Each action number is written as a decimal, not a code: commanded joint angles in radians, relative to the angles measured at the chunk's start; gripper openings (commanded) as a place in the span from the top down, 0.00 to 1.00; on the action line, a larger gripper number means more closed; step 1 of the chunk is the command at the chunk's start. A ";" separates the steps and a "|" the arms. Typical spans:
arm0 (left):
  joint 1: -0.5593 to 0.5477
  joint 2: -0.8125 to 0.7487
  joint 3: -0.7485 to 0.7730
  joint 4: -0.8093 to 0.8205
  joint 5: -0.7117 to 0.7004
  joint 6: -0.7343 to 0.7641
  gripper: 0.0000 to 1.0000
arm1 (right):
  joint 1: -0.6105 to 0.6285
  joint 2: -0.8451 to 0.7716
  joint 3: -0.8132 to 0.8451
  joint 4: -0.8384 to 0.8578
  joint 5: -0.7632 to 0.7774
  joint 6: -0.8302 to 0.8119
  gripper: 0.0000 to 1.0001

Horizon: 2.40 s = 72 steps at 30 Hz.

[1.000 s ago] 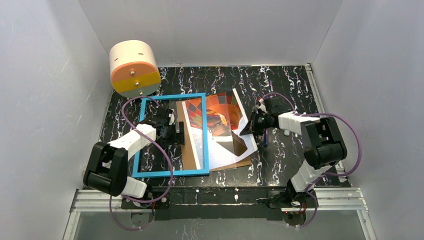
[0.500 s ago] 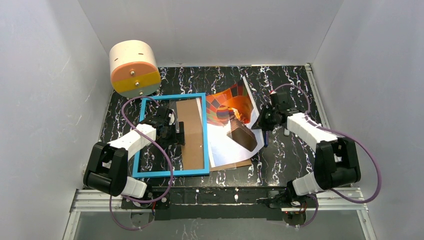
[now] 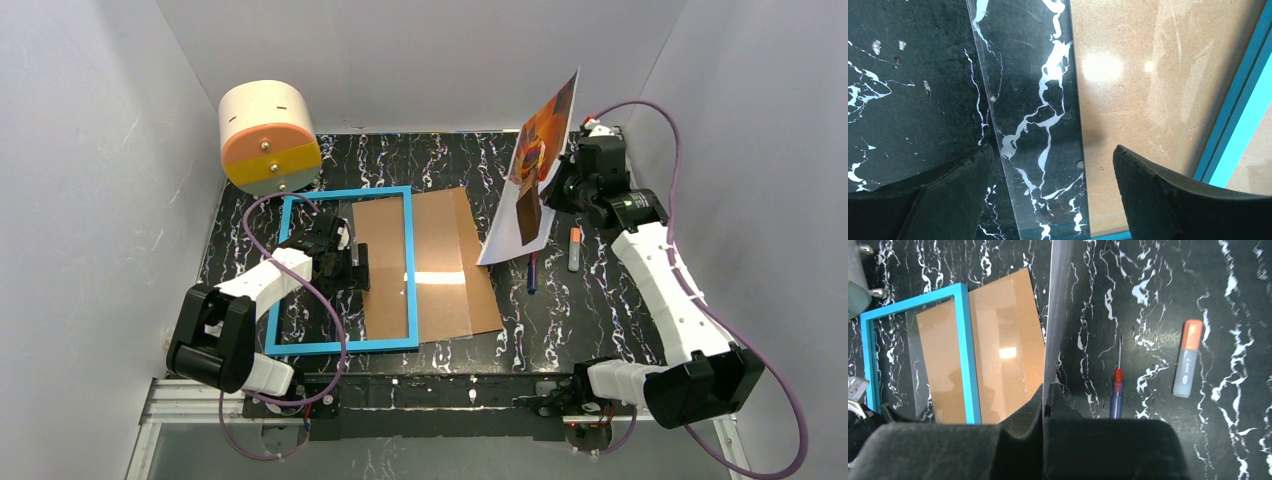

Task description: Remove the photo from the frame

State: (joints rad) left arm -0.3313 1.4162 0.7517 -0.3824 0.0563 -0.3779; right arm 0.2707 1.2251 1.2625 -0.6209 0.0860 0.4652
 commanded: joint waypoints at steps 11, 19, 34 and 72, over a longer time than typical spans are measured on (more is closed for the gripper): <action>-0.005 -0.167 -0.017 -0.010 -0.110 -0.016 0.02 | 0.018 0.073 0.293 -0.223 -0.255 -0.180 0.99; -0.003 -0.199 -0.018 0.000 -0.106 -0.016 0.02 | 0.130 0.140 0.347 -0.203 -0.529 -0.135 0.99; -0.003 -0.289 -0.012 -0.054 -0.318 -0.051 0.02 | 0.348 0.063 0.235 0.230 -0.602 0.127 0.99; -0.003 -0.252 -0.021 -0.012 -0.175 -0.029 0.02 | 0.073 0.048 -0.682 0.520 -0.692 0.472 0.67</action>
State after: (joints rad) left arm -0.3313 1.1557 0.7448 -0.4091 -0.1825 -0.4229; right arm 0.3450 1.2690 0.6106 -0.1509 -0.6056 0.9512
